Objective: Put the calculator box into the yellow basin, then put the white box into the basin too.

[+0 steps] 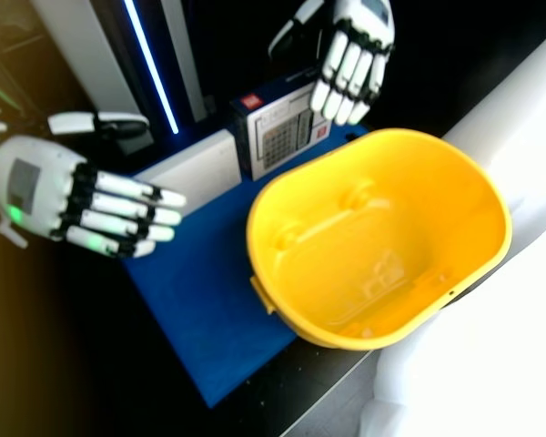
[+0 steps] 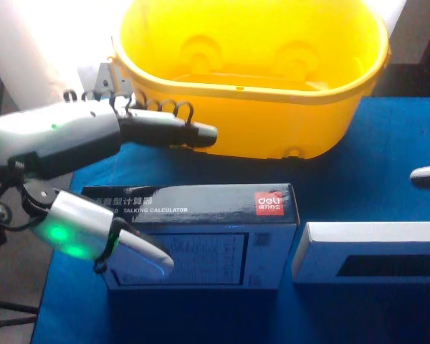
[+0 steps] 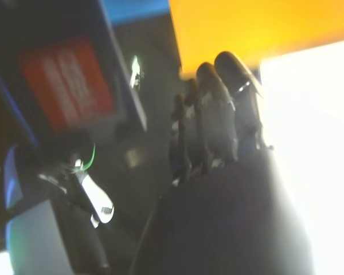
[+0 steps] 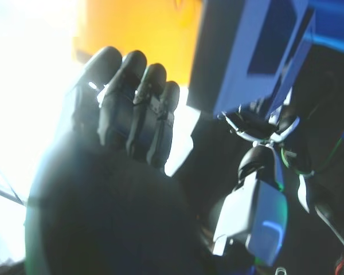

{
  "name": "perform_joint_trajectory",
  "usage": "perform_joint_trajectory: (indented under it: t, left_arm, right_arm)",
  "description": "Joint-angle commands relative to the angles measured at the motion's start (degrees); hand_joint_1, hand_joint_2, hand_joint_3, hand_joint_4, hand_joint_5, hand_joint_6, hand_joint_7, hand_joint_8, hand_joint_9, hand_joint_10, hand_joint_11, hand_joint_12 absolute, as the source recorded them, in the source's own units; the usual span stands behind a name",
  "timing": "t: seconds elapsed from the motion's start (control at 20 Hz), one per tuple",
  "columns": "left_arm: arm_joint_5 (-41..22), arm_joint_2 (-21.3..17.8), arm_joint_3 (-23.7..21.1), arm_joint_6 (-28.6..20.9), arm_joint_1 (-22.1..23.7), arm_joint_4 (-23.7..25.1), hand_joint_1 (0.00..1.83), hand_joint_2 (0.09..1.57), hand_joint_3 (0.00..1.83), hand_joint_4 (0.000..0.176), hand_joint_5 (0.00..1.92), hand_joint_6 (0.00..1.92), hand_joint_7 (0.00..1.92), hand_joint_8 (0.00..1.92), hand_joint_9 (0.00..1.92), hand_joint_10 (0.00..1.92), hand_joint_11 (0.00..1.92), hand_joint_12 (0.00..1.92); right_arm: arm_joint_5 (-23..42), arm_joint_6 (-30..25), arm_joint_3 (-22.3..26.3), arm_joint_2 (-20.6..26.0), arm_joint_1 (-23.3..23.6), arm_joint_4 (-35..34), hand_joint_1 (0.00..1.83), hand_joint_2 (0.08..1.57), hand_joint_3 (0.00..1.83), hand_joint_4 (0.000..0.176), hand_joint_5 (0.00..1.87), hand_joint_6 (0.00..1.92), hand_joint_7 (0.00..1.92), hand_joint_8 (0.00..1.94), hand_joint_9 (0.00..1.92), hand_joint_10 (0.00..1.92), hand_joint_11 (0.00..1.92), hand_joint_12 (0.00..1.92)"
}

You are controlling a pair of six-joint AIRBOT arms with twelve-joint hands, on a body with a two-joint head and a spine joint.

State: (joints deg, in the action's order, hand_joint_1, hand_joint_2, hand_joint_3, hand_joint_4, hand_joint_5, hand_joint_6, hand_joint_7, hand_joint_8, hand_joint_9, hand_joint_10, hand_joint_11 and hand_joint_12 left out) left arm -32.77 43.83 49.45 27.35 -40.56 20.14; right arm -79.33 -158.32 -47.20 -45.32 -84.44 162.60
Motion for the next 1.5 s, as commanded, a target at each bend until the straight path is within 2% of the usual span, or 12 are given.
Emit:
perform_joint_trajectory:
  t: [0.0,0.05,0.35,0.4,0.45,0.5,0.55,0.65,1.05,1.2,1.3,1.45]
  left_arm:
    - [-5.2,0.7,0.3,-1.1,-0.1,-1.1,0.71,0.79,0.00,0.029,0.33,0.00,0.31,0.00,0.30,0.01,0.00,1.12]
    - [-4.9,1.3,0.7,-1.6,-0.5,-1.1,0.74,0.80,0.00,0.000,0.33,0.00,0.29,0.00,0.28,0.00,0.00,1.16]
    - [-3.6,3.2,2.7,-3.2,-3.3,-1.8,0.86,0.89,0.01,0.000,0.48,0.03,0.47,0.04,0.45,0.08,0.00,1.35]
    - [-3.6,3.4,2.9,-3.4,-3.4,-1.8,1.00,0.98,0.01,0.000,0.66,0.07,0.64,0.06,0.61,0.19,0.23,1.41]
    - [-3.8,3.4,3.0,-3.4,-3.5,-1.9,1.11,1.04,0.00,0.000,0.78,0.08,0.77,0.07,0.71,0.30,0.40,1.41]
    - [-4.5,3.4,3.0,-3.3,-3.7,-2.3,1.13,1.13,0.00,0.000,0.86,0.91,0.90,0.10,0.80,0.46,0.54,1.44]
    - [-5.4,3.4,3.1,-3.3,-4.0,-2.8,1.32,1.16,0.00,0.000,0.77,1.10,0.94,0.83,0.92,1.09,0.72,1.44]
    - [-7.1,3.4,3.3,-3.3,-4.6,-3.9,1.36,1.19,0.00,0.000,0.72,1.17,0.86,1.19,0.84,1.43,0.79,1.59]
    - [-24.3,1.9,3.0,-4.8,-5.7,-9.9,1.36,1.16,0.00,0.000,0.80,1.21,0.91,1.11,0.83,1.32,0.68,1.44]
    - [-31.5,0.9,2.2,-4.5,-5.0,-10.8,1.36,1.16,0.00,0.000,0.79,1.18,0.93,1.08,0.87,1.30,0.70,1.41]
    - [-34.1,0.4,1.9,-3.2,-3.6,-11.0,1.37,1.14,0.00,0.000,0.81,1.14,0.96,1.02,0.87,1.25,0.68,1.27]
    - [-37.2,-0.1,1.9,-0.3,0.8,-10.6,1.25,1.20,0.00,0.000,0.74,1.12,0.89,1.33,0.94,1.28,0.84,1.55]
  right_arm:
    - [-4.7,-0.3,-0.4,-0.6,0.9,0.3,0.74,0.75,0.00,0.000,0.62,0.03,0.62,0.04,0.35,0.64,0.03,1.38]
    - [-3.6,-0.2,-0.7,-1.4,1.5,0.6,0.74,0.73,0.00,0.000,0.60,0.02,0.60,0.03,0.34,0.63,0.03,1.36]
    - [2.1,0.0,-2.7,-5.4,5.2,3.2,0.88,0.86,0.04,0.000,0.72,0.06,0.70,0.05,0.40,0.61,0.00,1.49]
    - [2.1,0.0,-2.7,-5.4,5.2,3.2,1.02,0.98,0.04,0.000,0.91,0.15,0.87,0.27,0.54,0.82,0.15,1.54]
    - [2.1,0.0,-2.7,-5.4,5.2,3.2,1.12,1.11,0.00,0.000,0.93,0.86,0.95,0.43,0.59,0.97,0.25,1.61]
    - [2.1,0.0,-2.7,-5.3,5.3,3.2,1.18,1.15,0.00,0.000,0.96,1.01,0.87,1.05,0.61,1.08,0.28,1.68]
    - [2.0,-0.1,-2.7,-5.3,5.4,3.3,1.19,1.16,0.00,0.000,0.94,1.04,0.85,1.24,0.67,1.19,0.37,1.71]
    - [1.6,-0.1,-2.7,-5.3,5.5,3.3,1.19,1.18,0.00,0.001,0.91,1.12,0.81,1.30,0.67,1.23,0.44,1.68]
    - [-6.5,-4.0,-2.6,-5.2,5.5,3.5,1.19,1.17,0.00,0.016,0.87,1.16,0.92,1.16,0.90,1.14,0.78,1.54]
    - [-6.6,-4.0,-2.7,-5.3,5.5,2.9,1.21,1.15,0.00,0.000,0.90,1.06,0.93,1.19,0.89,1.18,0.76,1.57]
    - [-6.6,-4.0,-2.8,-5.3,5.2,2.3,1.20,1.15,0.00,0.018,0.90,1.11,0.93,1.14,0.86,1.11,0.69,1.55]
    - [-6.5,-4.0,-3.1,-5.7,4.9,1.7,1.22,1.14,0.00,0.000,0.92,1.02,0.96,1.15,0.88,1.10,0.72,1.56]
